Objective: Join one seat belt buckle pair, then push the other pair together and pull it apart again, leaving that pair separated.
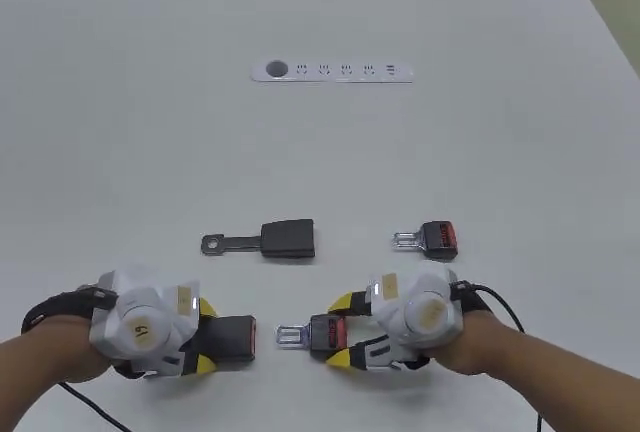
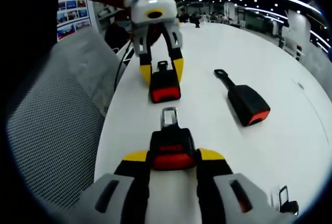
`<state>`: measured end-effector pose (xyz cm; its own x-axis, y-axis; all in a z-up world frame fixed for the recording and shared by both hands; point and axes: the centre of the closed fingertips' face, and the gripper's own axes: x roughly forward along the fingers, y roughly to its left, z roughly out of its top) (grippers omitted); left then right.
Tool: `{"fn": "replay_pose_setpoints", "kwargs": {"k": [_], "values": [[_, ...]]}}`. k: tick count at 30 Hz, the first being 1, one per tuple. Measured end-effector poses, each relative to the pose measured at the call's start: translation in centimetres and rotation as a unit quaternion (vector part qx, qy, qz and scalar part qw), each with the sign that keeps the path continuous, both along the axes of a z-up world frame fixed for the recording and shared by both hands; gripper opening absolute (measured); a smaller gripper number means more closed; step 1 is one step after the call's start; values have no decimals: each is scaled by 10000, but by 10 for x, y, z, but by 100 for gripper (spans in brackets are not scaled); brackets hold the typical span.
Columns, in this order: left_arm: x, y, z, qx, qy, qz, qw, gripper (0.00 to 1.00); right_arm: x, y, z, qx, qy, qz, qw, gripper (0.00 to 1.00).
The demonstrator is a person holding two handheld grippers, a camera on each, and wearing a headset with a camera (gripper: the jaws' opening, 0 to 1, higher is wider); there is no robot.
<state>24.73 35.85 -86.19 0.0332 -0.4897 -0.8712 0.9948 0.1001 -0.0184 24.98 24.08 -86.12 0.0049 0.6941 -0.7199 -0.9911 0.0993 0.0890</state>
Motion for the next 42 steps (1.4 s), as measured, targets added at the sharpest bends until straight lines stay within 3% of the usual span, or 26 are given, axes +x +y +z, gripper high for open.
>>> {"fn": "replay_pose_setpoints", "kwargs": {"k": [17,22,27,37,42], "values": [[0,-2,0,41,-24,-70,10000,34,-1,40,1,195,52,20,9998,35],[1,-2,0,33,-35,-93,9999,33,-1,36,1,164,42,21,9999,35],[1,-2,0,123,-37,-147,9998,33,0,41,1,66,27,80,9999,34],[1,-2,0,190,-34,-185,9996,33,0,51,2,117,72,-12,9999,34],[0,0,1,355,-31,-290,9989,33,0,58,3,126,50,-24,9999,34]]}}
